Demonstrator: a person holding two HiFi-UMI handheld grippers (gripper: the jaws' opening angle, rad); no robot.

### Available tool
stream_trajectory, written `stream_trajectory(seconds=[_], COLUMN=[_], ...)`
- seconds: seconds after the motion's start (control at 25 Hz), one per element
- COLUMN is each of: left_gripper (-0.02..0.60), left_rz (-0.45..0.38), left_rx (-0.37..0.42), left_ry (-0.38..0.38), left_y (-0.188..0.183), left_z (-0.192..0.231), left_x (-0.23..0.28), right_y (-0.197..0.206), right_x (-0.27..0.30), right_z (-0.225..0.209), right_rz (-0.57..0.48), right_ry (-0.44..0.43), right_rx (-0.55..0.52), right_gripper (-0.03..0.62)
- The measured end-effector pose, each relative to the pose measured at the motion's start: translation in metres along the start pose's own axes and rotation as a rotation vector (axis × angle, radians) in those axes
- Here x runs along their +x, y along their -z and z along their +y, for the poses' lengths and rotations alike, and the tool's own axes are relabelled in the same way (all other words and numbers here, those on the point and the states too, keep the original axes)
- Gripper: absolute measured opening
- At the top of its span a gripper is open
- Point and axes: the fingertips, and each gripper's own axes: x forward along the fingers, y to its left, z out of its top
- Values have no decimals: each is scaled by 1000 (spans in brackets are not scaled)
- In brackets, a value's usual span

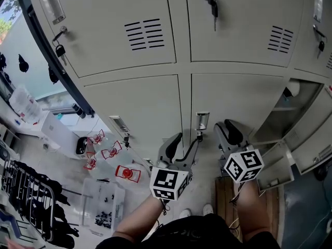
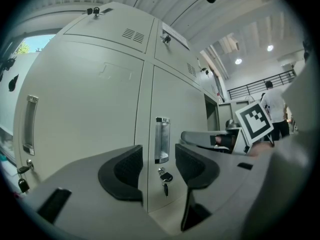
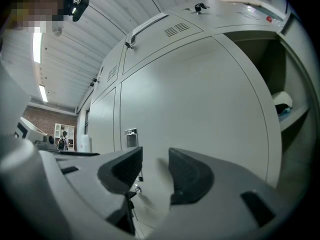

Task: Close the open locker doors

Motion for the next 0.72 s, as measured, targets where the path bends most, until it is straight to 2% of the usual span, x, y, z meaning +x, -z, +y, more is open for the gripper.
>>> stream_trajectory(seconds=[0.4,0.72], left_gripper=[207,207], left_rz=[-2,-3], left_rx=[1,0], left_ry=[20,71], left_y=[-1,-1], left_z=[-5,-18], left_x=[-1,2], right_y=[0,-4], right_x=[-1,-12], right_z=[2,-1], right_rz=[0,-11], right_ry=[1,32], right_rx=[-2,-13], right_gripper=[161,161])
